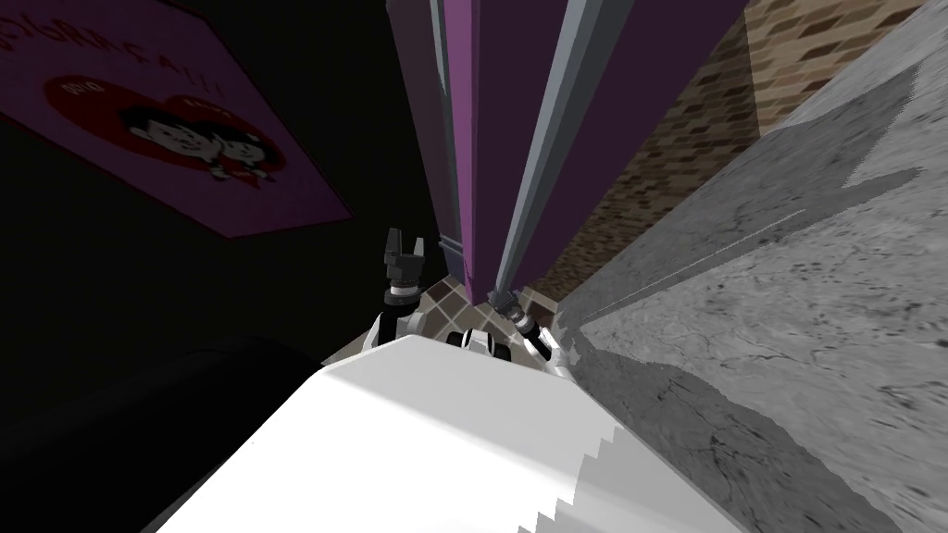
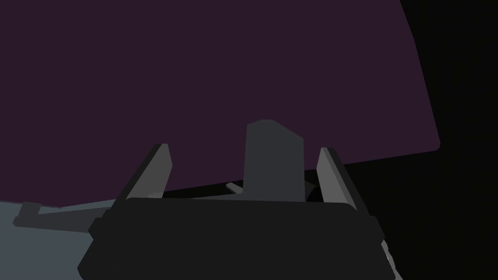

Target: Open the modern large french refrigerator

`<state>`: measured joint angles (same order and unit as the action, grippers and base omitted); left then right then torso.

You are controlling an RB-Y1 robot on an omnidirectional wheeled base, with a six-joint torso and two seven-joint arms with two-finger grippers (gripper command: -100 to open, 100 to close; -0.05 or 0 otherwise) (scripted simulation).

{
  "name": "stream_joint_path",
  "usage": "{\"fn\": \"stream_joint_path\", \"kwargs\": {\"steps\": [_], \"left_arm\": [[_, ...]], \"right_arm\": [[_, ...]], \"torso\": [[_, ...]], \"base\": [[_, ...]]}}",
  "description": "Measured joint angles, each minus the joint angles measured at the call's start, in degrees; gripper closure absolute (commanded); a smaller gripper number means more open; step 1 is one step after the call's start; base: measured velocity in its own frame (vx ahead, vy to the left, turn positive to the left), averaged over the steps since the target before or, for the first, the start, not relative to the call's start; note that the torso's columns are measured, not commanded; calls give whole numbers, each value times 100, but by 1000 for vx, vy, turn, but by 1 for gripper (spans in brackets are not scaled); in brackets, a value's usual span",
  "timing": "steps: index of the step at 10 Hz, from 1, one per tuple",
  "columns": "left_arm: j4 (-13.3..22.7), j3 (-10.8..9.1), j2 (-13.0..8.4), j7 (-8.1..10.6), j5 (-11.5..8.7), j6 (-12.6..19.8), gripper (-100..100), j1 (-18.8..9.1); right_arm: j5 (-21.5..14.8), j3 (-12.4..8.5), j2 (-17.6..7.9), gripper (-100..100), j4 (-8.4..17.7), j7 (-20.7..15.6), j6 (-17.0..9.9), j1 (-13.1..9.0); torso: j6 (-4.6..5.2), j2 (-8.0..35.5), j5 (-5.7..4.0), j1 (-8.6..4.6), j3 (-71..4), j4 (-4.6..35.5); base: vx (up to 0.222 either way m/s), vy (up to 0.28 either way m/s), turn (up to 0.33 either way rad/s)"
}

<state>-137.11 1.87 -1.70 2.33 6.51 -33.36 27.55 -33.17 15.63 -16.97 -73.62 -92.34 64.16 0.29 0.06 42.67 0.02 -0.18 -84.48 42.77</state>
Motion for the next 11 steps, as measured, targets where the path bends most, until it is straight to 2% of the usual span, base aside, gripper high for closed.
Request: {"fn": "stream_joint_path", "kwargs": {"steps": [2,3,5,6,11], "left_arm": [[0,0,0,0,0,0,0,0],[0,0,0,0,0,0,0,0],[0,0,0,0,0,0,0,0],[0,0,0,0,0,0,0,0],[0,0,0,0,0,0,0,0]], "right_arm": [[-27,13,-46,-100,-160,155,-185,-4],[-28,10,-15,-100,-38,160,-189,-112],[-29,3,-66,-100,-100,236,-244,-119],[-37,4,-75,0,-88,249,-271,-111],[-56,-1,-103,0,-37,238,-317,-79]], "torso": [[0,27,9,7,8,33],[-2,17,9,12,4,32],[5,28,16,15,4,51],[0,23,8,18,13,16],[-8,-31,-1,22,-6,-43]], "base": [[-36,-1,-5],[-15,0,15],[-18,5,-1],[6,0,-1],[0,0,0]]}}
